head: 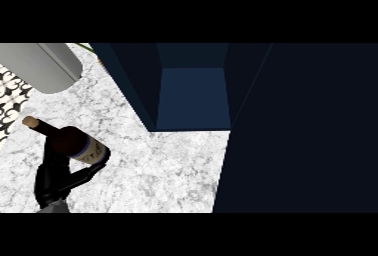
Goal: Pick up the wine, place it into the cabinet and close the cabinet
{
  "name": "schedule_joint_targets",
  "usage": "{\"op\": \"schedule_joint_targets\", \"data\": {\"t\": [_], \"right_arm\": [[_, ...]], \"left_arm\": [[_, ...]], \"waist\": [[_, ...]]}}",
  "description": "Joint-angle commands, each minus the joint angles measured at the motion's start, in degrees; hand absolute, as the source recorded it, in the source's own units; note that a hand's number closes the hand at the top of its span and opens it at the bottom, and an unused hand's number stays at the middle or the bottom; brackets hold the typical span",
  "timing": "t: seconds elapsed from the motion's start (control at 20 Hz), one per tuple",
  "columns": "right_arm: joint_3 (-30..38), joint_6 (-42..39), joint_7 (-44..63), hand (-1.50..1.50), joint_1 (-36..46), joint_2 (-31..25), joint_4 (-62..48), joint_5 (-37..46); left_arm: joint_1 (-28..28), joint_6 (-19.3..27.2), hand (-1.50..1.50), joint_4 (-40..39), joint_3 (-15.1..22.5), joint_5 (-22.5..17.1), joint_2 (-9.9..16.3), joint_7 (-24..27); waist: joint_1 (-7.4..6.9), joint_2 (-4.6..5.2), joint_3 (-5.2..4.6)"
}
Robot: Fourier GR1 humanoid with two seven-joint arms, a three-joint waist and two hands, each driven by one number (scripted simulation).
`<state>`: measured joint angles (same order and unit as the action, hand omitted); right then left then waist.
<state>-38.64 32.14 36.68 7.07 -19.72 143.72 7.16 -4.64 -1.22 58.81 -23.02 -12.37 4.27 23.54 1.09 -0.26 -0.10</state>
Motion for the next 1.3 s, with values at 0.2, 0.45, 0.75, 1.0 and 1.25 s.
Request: {"op": "schedule_joint_targets", "data": {"t": [0.2,0.45,0.75,1.0,1.25], "right_arm": [[-3.43,1.37,0.79,-1.5,-2.96,-0.95,7.03,9.29],[-3.01,2.13,4.11,-1.5,1.01,-0.53,6.16,9.86],[-2.48,1.71,2.39,-1.5,-4.97,-5.79,13.11,7.23],[-2.48,2.75,2.25,-1.5,-3.39,-4.09,9.68,6.97],[-3.5,2.71,-2.8,-1.5,-5.93,-6.44,8.93,4.71]], "left_arm": [[-4.05,-2.84,-1.5,-9.38,-1.67,-1.2,2.41,7.51],[-6.3,-2.94,1.5,-8.53,-3.3,-3.63,4.76,5.6],[-5.48,-1.05,1.5,-10.24,-2.32,-2.28,3.23,10.14],[-5.23,1.22,1.5,-9.45,0.04,0.31,1.8,15.0],[-3.73,-6.59,1.5,-8.52,4.45,1.56,2.98,14.43]], "waist": [[-0.18,0.07,0.0],[-0.48,-0.03,-0.01],[0.01,-0.18,0.03],[-0.42,0.0,0.03],[-0.21,-0.1,0.03]]}}
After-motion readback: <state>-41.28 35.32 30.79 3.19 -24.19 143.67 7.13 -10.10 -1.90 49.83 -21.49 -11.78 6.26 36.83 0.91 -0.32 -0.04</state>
